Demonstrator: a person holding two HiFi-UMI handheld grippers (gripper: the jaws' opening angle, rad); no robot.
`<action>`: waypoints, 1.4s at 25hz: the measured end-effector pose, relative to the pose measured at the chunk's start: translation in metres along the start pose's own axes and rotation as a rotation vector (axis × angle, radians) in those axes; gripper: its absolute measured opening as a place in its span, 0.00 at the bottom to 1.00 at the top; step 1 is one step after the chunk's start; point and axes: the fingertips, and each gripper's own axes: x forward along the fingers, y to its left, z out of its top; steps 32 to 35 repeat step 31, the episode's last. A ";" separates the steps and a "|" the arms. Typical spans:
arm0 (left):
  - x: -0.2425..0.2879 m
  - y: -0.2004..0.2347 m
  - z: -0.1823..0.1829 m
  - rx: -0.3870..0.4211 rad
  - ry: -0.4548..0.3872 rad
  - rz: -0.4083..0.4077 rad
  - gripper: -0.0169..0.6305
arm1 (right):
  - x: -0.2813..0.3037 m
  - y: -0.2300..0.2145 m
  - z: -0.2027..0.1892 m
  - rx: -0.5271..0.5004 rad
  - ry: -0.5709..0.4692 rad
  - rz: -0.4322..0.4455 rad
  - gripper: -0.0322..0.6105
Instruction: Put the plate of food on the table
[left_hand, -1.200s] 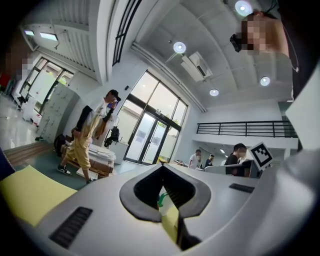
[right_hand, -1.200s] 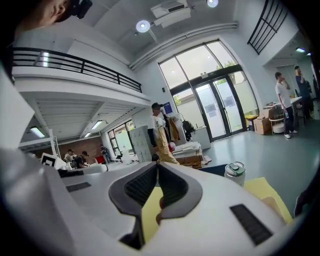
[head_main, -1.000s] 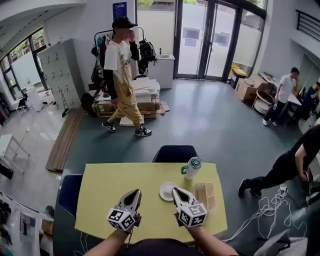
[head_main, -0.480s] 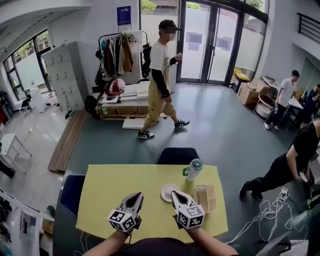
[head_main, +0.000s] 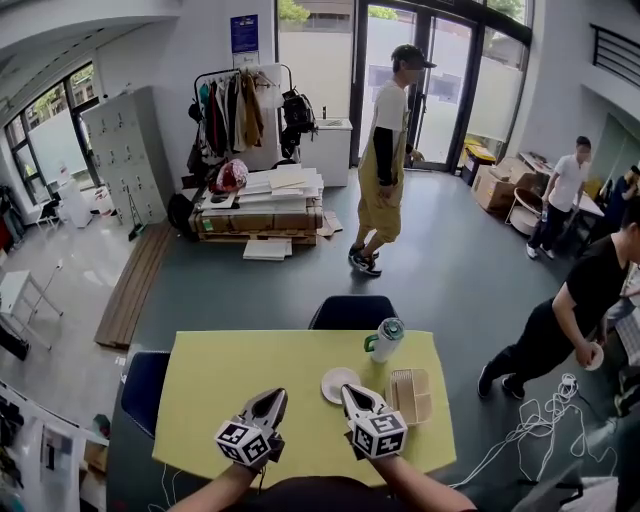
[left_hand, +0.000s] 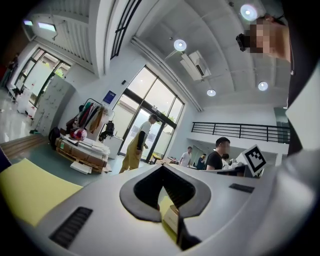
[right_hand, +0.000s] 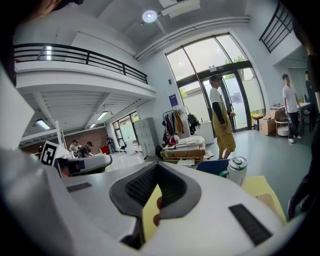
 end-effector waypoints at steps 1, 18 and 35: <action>-0.001 0.000 0.000 -0.009 -0.001 -0.004 0.04 | 0.000 0.000 -0.001 0.004 0.002 -0.002 0.07; -0.001 -0.011 -0.005 -0.056 -0.025 -0.082 0.04 | -0.002 -0.001 -0.001 -0.007 -0.019 0.000 0.07; 0.011 -0.012 -0.009 -0.088 -0.014 -0.101 0.04 | 0.001 -0.007 0.005 -0.016 -0.049 0.003 0.07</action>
